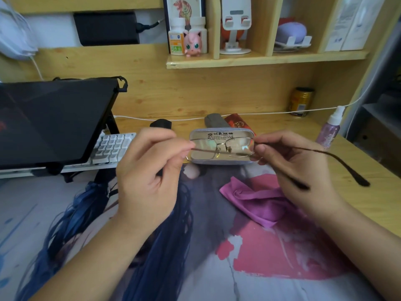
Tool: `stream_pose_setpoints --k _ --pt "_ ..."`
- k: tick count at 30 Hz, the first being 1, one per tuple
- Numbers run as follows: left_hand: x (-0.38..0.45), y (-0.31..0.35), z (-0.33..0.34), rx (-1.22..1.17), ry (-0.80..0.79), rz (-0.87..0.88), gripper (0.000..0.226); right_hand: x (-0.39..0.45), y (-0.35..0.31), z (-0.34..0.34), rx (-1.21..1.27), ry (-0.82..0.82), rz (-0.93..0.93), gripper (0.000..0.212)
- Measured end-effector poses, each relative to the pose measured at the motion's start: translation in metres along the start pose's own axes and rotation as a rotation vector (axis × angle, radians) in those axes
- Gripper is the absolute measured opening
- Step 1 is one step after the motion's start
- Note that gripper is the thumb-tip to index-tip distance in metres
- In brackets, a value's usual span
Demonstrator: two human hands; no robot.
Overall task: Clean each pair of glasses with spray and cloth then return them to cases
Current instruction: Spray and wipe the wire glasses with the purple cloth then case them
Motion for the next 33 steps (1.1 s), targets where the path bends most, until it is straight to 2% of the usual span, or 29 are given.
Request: stream_pose_setpoints --k 4,8,12,16,18,23,27,29,33 --pt "0.000 -0.019 0.000 -0.042 -0.179 -0.115 0.022 0.008 0.008 -0.009 -0.188 -0.012 -0.115 0.015" --pt "-0.002 -0.028 -0.002 -0.075 -0.280 -0.243 0.029 0.007 -0.002 -0.010 -0.168 -0.019 -0.134 0.022" --pt "0.000 -0.029 -0.003 -0.141 -0.280 -0.465 0.024 0.004 -0.013 -0.011 -0.065 0.000 -0.125 0.023" --pt "0.002 -0.033 -0.004 -0.315 -0.226 -0.681 0.025 0.001 -0.022 -0.013 -0.193 -0.017 -0.309 0.010" --pt "0.004 -0.037 -0.006 -0.383 -0.239 -0.749 0.025 0.000 -0.021 -0.010 -0.217 -0.050 -0.356 0.013" --pt "0.001 -0.051 -0.014 -0.330 -0.415 -0.782 0.032 -0.002 -0.007 -0.002 -0.245 -0.164 -0.336 0.016" --pt "-0.004 -0.055 -0.016 -0.111 -0.619 -0.593 0.025 -0.004 0.003 0.006 -0.302 -0.260 -0.266 0.017" --pt "-0.004 -0.055 -0.017 -0.089 -0.648 -0.536 0.025 -0.005 0.006 0.008 -0.301 -0.290 -0.227 0.018" --pt "-0.004 -0.064 -0.027 -0.081 -0.676 -0.614 0.040 -0.002 0.006 0.007 -0.344 -0.343 -0.224 0.019"
Point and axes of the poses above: each hand's wrist, its own x-axis towards the middle knuckle, its own z-axis out of the palm, y = z × x, the point moved 1 cm from there along x, towards the middle knuckle, and after that the axes turned 1 degree about y, right-handed, at the moved point
